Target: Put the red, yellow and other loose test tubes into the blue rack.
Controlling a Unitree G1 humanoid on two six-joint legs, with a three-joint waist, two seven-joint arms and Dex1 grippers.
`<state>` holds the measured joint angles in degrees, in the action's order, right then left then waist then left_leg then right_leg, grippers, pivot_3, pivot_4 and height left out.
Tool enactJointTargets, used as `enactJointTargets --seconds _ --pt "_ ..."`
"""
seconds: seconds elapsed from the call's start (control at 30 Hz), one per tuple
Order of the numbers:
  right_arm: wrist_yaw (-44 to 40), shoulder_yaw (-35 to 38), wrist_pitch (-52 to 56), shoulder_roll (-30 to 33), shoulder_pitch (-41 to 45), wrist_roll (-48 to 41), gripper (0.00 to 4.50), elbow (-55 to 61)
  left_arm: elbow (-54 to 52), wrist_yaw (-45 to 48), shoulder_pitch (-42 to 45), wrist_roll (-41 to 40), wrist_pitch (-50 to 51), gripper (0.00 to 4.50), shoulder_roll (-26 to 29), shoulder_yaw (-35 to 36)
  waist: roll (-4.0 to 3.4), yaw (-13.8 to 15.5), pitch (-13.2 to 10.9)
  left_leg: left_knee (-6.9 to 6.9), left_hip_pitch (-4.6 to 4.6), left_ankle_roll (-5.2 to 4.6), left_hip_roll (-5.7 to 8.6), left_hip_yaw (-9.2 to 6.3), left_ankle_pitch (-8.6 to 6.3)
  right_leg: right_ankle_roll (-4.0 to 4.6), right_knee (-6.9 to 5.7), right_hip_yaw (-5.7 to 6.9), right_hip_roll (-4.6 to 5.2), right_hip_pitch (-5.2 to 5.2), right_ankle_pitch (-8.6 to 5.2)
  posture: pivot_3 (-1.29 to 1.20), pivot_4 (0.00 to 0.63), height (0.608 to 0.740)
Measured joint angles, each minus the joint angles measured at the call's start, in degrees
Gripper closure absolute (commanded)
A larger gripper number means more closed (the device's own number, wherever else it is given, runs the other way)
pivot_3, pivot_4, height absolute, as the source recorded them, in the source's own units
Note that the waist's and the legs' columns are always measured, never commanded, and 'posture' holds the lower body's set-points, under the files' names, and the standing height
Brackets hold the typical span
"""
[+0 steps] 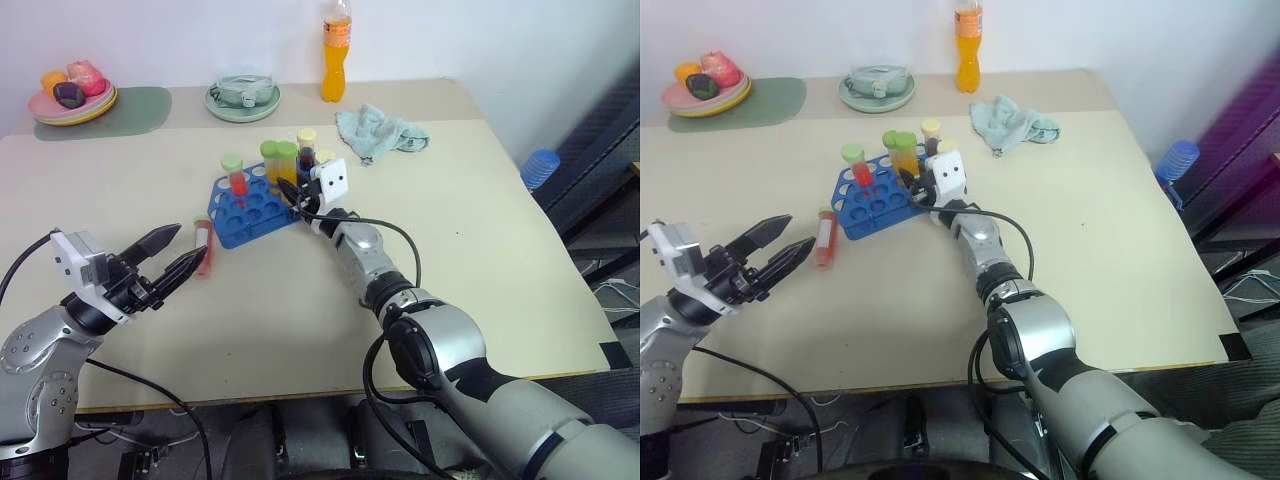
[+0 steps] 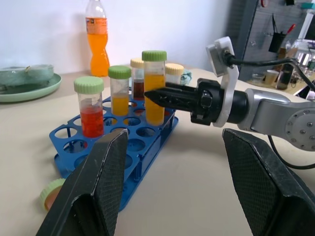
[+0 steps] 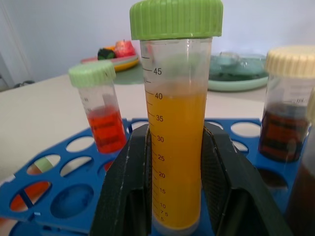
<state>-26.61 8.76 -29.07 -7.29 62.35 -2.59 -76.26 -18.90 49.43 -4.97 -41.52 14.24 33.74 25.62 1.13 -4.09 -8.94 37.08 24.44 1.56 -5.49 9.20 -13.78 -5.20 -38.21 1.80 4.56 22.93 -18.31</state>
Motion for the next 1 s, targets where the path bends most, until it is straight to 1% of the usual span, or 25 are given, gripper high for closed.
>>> enactJointTargets --seconds 0.5,0.7,0.77,0.8,0.83,0.93,0.97,1.0 --pt "-1.5 -0.3 -1.3 0.0 -1.0 0.8 3.74 0.0 0.6 0.3 -1.0 0.8 -1.3 1.36 0.0 0.4 0.00 0.0 0.0 -0.02 0.00 0.00 0.00 0.00 0.00 0.00 0.01 0.00 0.00 0.01 0.00 0.00 0.150 0.740" --pt "-3.1 -0.2 -1.4 0.2 -1.2 1.2 3.74 0.0 1.1 1.8 -2.1 0.5 -1.4 1.36 0.0 0.6 0.00 0.0 0.0 -0.02 0.00 0.00 0.00 0.01 0.00 0.00 0.01 0.00 0.00 0.01 0.00 0.00 0.150 0.740" --pt "-4.0 -0.1 -1.4 0.2 -1.3 1.1 2.72 0.0 1.5 2.0 -1.9 0.5 -1.3 1.36 0.1 0.6 0.00 -0.1 0.0 -0.03 0.00 0.00 0.00 0.01 0.00 0.00 0.01 0.00 0.00 0.01 0.00 0.00 0.150 0.740" --pt "-4.5 0.0 -1.4 0.4 -1.3 1.1 2.34 0.0 1.8 2.2 -1.7 0.5 -1.3 1.36 0.1 0.6 0.00 -0.1 0.0 -0.03 0.00 0.00 0.00 0.01 0.00 0.00 0.01 0.00 0.00 0.01 0.00 0.00 0.150 0.740" --pt "-5.0 0.0 -1.4 0.5 -1.4 1.1 1.85 0.0 1.9 2.3 -1.6 0.5 -1.2 1.36 0.1 0.6 0.00 -0.1 0.0 -0.03 0.00 0.00 0.00 0.01 0.00 0.00 0.01 0.00 0.00 0.01 0.00 0.00 0.150 0.740" --pt "-4.3 -0.2 -2.3 0.5 -1.8 1.4 0.35 0.0 2.0 2.5 -1.1 0.5 -1.2 1.36 0.1 0.4 -0.01 0.0 0.0 -0.02 0.00 0.00 0.00 0.01 0.00 0.00 0.01 0.00 0.00 0.01 0.00 0.00 0.150 0.740" --pt "-3.8 -0.2 -2.7 0.5 -1.8 1.4 0.04 0.0 2.0 2.5 -0.9 0.5 -1.2 1.36 0.1 0.4 0.00 0.0 0.0 -0.02 0.00 0.00 0.00 0.01 0.00 0.00 0.01 0.00 0.00 0.01 0.00 0.00 0.150 0.740" --pt "-3.6 -0.2 -2.9 0.5 -1.8 1.4 0.04 0.0 2.0 2.5 -0.9 0.5 -1.2 1.36 0.1 0.3 0.00 0.0 0.0 -0.02 0.00 0.00 0.00 0.01 0.00 0.00 0.01 0.00 0.00 0.00 0.00 0.00 0.150 0.740"
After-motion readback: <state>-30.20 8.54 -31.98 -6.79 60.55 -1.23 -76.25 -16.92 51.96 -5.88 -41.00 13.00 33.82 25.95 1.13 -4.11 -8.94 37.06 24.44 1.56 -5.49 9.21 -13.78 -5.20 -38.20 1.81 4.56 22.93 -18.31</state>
